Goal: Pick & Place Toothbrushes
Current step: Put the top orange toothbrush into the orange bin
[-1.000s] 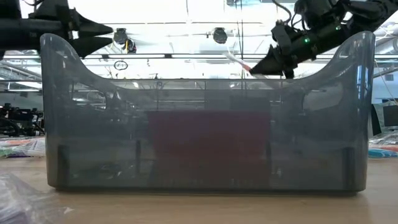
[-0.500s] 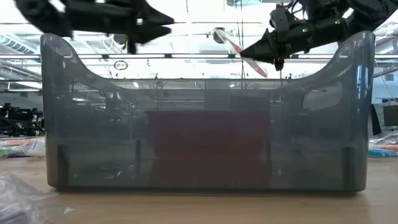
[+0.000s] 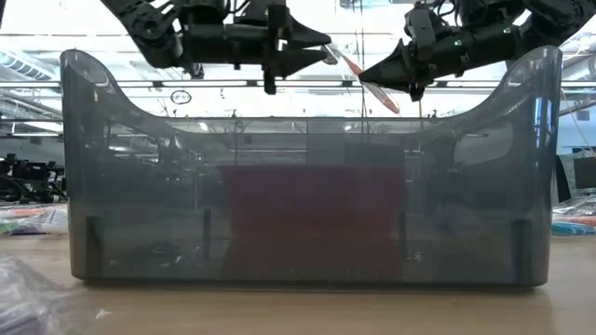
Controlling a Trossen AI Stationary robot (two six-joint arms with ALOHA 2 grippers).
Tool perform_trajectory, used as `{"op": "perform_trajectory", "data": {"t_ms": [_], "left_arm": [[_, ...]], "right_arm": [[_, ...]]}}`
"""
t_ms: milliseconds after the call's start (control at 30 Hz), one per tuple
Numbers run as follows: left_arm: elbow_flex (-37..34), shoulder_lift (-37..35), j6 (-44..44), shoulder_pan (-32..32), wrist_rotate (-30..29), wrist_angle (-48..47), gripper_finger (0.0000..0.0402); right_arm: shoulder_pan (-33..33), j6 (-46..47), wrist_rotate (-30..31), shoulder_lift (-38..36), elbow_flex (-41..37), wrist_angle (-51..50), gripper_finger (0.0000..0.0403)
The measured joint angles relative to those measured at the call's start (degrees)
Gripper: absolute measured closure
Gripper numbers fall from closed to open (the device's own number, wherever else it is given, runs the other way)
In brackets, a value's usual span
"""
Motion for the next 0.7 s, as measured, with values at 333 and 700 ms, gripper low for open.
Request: {"op": "perform_trajectory", "data": {"t_ms": [333, 700], "left_arm": [[3.3, 3.0, -1.1, 0.5, 0.1, -0.1, 0.0256], [3.3, 3.0, -1.1, 0.4, -4.8, 0.5, 0.0256]], "right_arm": [[0.0, -0.5, 0.0, 0.0, 0.0, 0.9, 0.0389], [0.0, -0.5, 0.0, 0.0, 0.0, 2.0, 0.0388]]}}
